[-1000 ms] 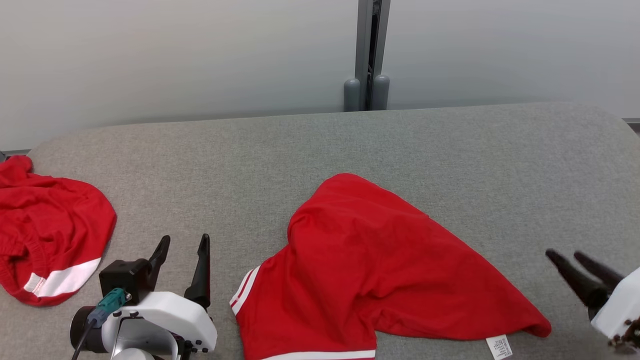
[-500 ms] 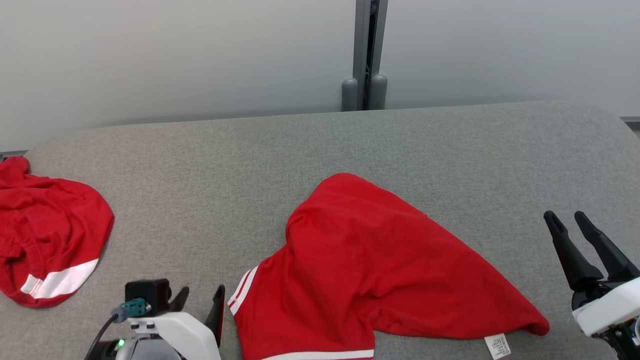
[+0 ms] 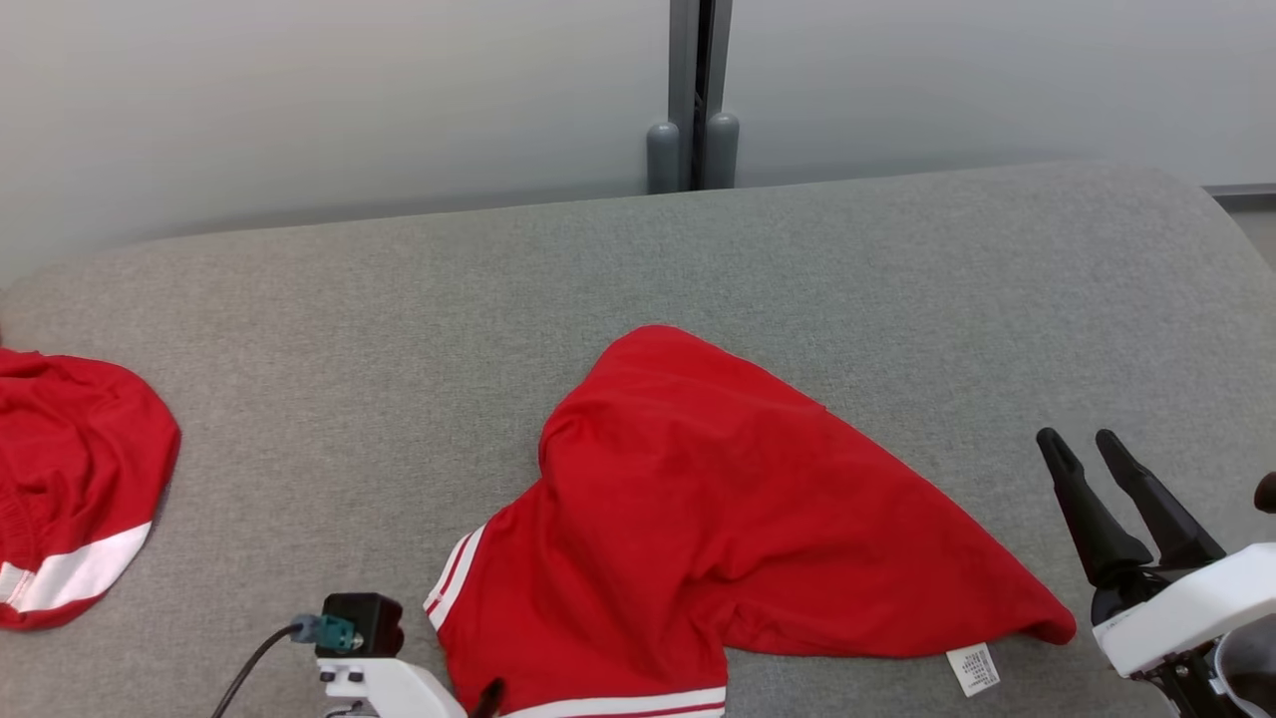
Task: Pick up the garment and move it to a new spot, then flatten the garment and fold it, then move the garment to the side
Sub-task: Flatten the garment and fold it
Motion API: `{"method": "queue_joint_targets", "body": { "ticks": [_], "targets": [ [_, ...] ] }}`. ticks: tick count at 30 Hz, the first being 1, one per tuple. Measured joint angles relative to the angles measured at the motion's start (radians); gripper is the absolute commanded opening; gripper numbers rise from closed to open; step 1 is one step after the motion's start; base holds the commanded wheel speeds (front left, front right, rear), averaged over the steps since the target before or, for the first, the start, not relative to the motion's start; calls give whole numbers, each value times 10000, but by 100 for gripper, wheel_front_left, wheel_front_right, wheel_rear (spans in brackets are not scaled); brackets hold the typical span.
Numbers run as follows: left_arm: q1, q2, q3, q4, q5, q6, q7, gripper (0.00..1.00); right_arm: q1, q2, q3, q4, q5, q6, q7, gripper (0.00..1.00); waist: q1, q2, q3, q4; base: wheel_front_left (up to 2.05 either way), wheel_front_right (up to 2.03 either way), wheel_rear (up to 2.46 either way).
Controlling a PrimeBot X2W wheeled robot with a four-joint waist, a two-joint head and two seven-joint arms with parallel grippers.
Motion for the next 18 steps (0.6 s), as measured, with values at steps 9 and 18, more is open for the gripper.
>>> {"method": "queue_joint_targets", "body": {
  "ticks": [9,18],
  "targets": [
    [-198,-255,-27,128,-399,-428,8,0,-101,132,169,280,86,0,-12,100,0,0,252,-249,0,0,0],
    [-800,-309,554,-341,-190,-347,-968,0,-238,117,364,476,190,0,-173,100,0,0,378,-420,0,0,0]
  ]
}}
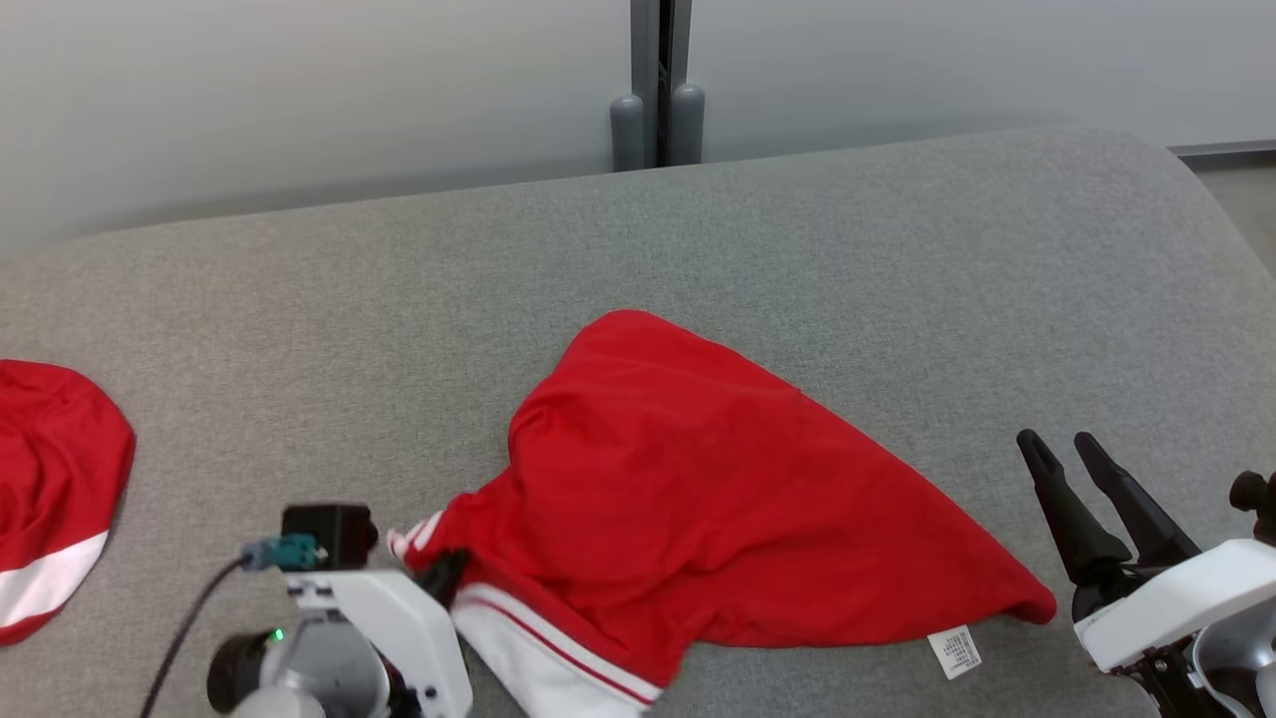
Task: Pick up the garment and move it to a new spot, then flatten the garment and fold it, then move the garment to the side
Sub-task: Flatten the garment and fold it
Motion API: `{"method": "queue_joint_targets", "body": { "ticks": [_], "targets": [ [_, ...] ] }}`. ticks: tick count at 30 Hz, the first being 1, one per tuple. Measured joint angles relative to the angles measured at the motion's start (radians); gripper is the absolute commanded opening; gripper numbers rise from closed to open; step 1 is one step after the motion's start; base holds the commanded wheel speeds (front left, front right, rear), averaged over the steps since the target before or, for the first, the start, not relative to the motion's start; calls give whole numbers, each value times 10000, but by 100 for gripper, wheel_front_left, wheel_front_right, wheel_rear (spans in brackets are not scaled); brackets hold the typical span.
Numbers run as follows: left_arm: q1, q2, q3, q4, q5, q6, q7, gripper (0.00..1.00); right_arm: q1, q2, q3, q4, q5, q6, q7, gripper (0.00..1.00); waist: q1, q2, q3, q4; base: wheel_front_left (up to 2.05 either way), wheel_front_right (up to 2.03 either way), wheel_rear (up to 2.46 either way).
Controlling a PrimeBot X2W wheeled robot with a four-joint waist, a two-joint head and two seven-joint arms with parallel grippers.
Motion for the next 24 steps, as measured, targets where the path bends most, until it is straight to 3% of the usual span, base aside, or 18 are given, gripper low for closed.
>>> {"method": "queue_joint_targets", "body": {
  "ticks": [17,24],
  "targets": [
    [-4033,-307,345,2278,1110,-224,-865,0,-884,-40,667,405,96,0,-418,100,0,0,1163,-945,0,0,0],
    [-4749,-966,-178,2807,1172,-686,-901,0,-951,-56,888,700,161,0,-614,100,0,0,1297,-1319,0,0,0]
  ]
}}
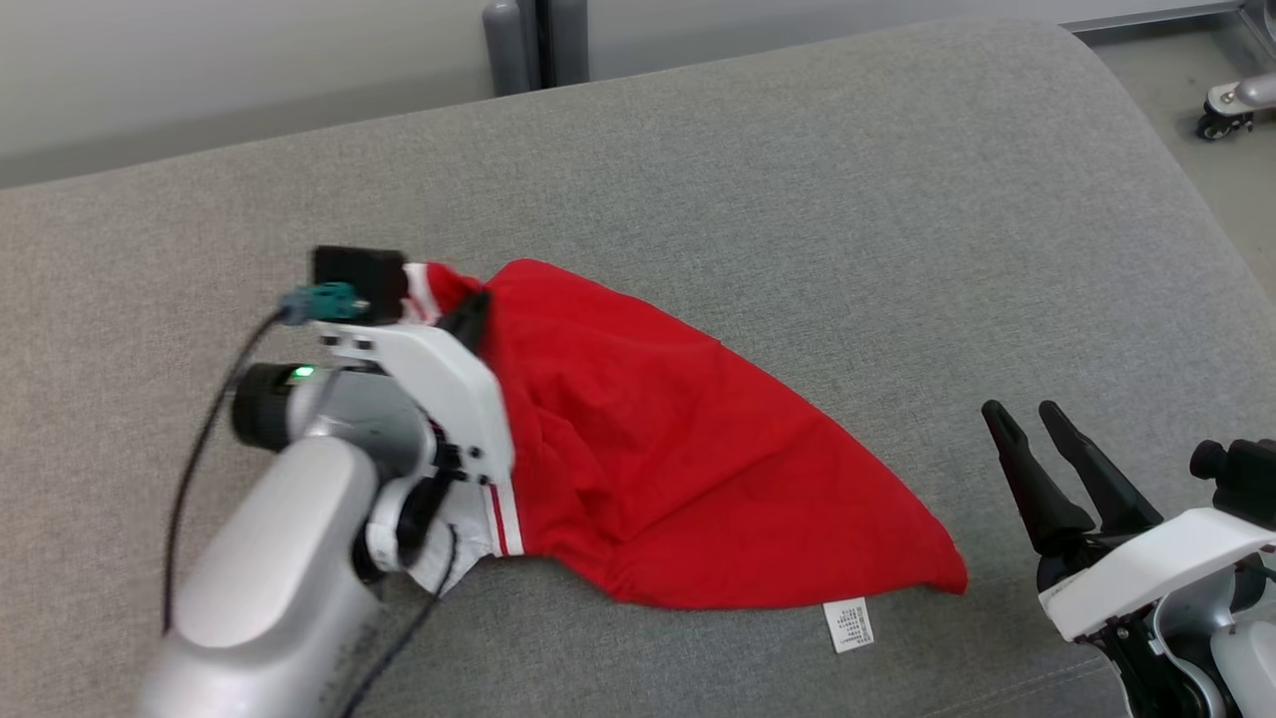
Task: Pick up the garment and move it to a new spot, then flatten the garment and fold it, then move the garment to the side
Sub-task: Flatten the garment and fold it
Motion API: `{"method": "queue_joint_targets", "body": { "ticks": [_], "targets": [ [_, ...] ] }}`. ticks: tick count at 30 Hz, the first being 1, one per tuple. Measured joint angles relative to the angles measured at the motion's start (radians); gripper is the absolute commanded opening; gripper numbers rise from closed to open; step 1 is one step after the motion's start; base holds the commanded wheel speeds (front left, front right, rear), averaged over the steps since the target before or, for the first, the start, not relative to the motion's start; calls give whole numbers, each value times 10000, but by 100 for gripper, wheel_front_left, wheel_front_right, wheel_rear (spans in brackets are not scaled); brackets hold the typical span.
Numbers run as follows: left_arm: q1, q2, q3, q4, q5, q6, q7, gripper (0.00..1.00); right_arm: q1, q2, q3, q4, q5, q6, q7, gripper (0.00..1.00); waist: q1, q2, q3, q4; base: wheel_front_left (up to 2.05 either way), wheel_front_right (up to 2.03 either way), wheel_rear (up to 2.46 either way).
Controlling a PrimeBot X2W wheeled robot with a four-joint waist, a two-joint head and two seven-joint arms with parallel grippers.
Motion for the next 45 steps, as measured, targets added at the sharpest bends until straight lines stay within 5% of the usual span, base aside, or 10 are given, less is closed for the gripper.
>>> {"method": "queue_joint_targets", "body": {
  "ticks": [4,5,6,7,16,28,43,45],
  "targets": [
    [-103,-500,-510,102,36,-219,73,0,1,-27,40,113,27,0,-59,100,0,0,-92,-7,0,0,0],
    [-152,-568,-644,244,73,-244,132,16,-2,-27,77,144,25,0,-58,100,0,0,-122,0,0,0,0],
    [-171,-686,-704,395,84,-261,134,98,-15,-25,123,184,25,0,-56,100,0,0,-154,9,0,0,0],
    [-178,-780,-754,573,65,-320,167,100,-44,-27,161,219,23,0,-54,100,0,0,-184,21,0,0,0],
    [-44,-529,-713,909,150,-405,-506,100,73,-128,186,414,21,0,-58,100,0,0,-685,339,0,0,0],
    [2282,704,44,-383,-449,387,-391,100,393,-63,96,293,-25,0,42,100,0,0,-1277,895,0,0,0],
    [3086,1197,-594,-591,-1298,-600,1197,99,288,-79,13,215,-159,0,176,100,0,0,-836,619,0,0,0],
    [3086,1126,-571,-487,-1413,-681,1149,46,288,-54,19,249,-173,0,176,100,0,0,-833,629,0,0,0]
  ]
}}
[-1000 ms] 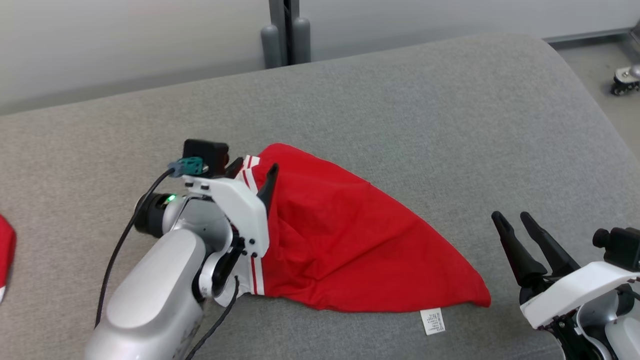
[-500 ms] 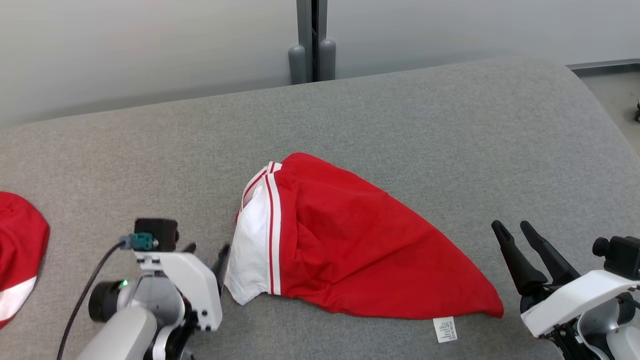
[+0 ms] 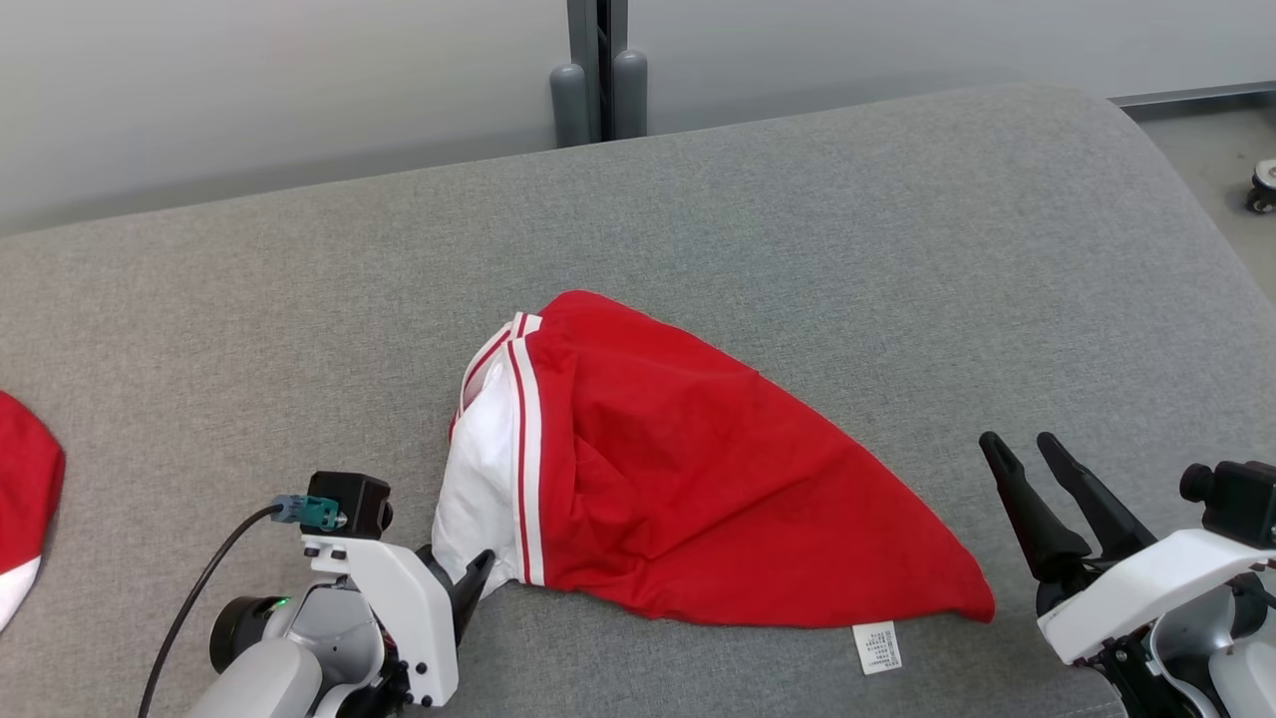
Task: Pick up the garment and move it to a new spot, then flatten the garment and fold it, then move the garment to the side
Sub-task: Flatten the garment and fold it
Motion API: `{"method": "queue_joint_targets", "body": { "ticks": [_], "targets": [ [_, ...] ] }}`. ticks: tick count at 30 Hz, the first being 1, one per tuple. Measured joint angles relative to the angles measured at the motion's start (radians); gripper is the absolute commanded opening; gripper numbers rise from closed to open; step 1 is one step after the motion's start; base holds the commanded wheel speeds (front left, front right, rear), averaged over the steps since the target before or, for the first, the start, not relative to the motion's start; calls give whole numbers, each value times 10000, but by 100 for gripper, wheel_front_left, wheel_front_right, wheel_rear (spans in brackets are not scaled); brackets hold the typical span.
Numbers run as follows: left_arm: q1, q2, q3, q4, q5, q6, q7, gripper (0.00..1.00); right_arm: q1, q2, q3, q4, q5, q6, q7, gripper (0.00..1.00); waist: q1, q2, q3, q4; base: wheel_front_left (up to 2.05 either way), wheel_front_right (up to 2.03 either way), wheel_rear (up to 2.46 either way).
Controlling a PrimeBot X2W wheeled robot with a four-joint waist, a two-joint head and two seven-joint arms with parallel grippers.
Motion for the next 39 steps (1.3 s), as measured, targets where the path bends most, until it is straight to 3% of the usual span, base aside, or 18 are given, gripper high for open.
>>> {"method": "queue_joint_targets", "body": {
  "ticks": [1,2,11,19,23,29,30,31,35,39],
  "targets": [
    [-3,-33,10,48,-6,-12,-38,29,0,13,0,12,0,0,0,100,0,0,-3,11,0,0,0],
    [-7,-52,17,102,-23,-46,-65,0,0,21,2,25,0,0,0,100,0,0,-2,26,0,0,0],
    [-174,-56,56,-328,69,-150,-449,0,-8,59,31,111,-31,0,17,100,1,0,-159,136,0,0,0],
    [-570,4,-337,-2727,667,514,192,0,3,58,82,130,-31,0,96,100,0,0,-420,-172,0,0,0],
    [-1222,-251,-1037,-2871,1220,525,708,0,-4,73,115,150,-48,0,105,100,0,0,-401,-510,0,0,0],
    [-2443,-1676,-2021,-1147,1651,46,746,0,-155,244,355,263,-21,0,23,100,0,0,-77,-1091,0,0,0],
    [-2558,-1827,-2084,-658,1699,-36,577,41,-225,263,416,303,-6,0,-4,100,0,0,-22,-1169,0,0,0],
    [-2668,-1969,-2140,-198,1745,-174,420,100,-276,274,458,345,12,0,-17,100,0,0,27,-1247,0,0,0],
    [-2910,-2462,-2167,1152,1741,-568,-387,100,-378,268,554,499,67,0,-150,100,0,0,176,-1485,0,0,0],
    [-2947,-2581,-2224,1486,1693,-771,-686,100,-363,180,508,616,111,0,-259,100,0,0,166,-1429,0,0,0]
  ]
}}
